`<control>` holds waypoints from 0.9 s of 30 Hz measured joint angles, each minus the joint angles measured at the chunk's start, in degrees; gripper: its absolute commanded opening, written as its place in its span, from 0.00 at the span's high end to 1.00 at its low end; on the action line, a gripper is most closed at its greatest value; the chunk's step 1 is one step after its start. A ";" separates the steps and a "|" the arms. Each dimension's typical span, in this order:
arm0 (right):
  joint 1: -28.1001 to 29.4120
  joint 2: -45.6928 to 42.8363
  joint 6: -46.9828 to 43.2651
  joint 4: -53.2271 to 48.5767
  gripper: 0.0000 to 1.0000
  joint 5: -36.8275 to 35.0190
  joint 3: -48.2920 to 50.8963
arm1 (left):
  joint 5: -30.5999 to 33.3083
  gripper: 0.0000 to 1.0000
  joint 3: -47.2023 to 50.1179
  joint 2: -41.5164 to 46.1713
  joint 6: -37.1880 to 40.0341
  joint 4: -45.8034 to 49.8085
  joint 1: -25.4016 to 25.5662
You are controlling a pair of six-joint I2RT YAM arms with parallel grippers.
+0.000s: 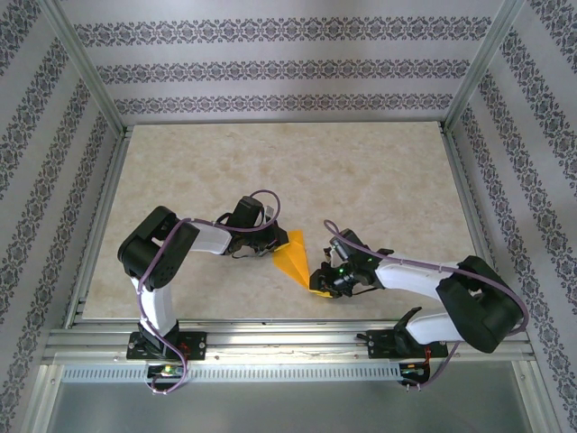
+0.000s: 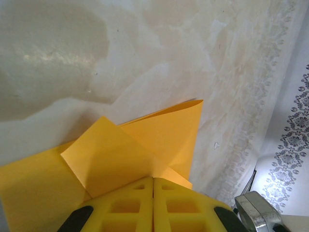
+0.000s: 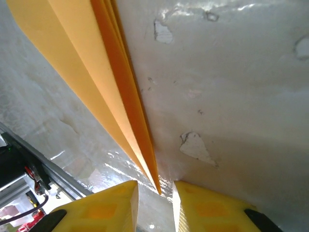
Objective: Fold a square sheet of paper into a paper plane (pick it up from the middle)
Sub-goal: Turn over the paper at the center of the table.
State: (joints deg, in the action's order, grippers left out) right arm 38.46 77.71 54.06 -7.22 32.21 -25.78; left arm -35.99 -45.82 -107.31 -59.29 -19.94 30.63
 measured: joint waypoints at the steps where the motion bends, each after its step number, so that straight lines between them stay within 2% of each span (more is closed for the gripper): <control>1: 0.07 0.15 0.02 -0.04 0.74 -0.02 -0.11 | 0.00 0.91 0.00 0.00 0.00 0.00 0.00; 13: 0.81 0.83 0.04 -0.87 0.80 -0.94 -0.92 | 0.00 0.91 0.00 0.00 0.00 -0.02 0.00; 15: 0.81 0.83 0.11 -1.16 0.85 -1.29 -1.03 | 0.02 0.91 0.00 0.00 0.00 -0.02 0.00; 18: 1.20 0.85 0.00 -0.15 0.81 -1.40 -1.14 | 0.00 0.91 0.00 0.00 0.00 -0.02 0.00; 27: 1.84 0.87 0.09 1.53 0.79 -1.40 -1.92 | 0.00 0.91 0.00 0.00 -0.02 -0.02 0.00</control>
State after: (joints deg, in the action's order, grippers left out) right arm 40.29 78.59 54.15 -5.69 30.81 -27.70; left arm -35.99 -45.82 -107.31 -59.31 -19.97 30.63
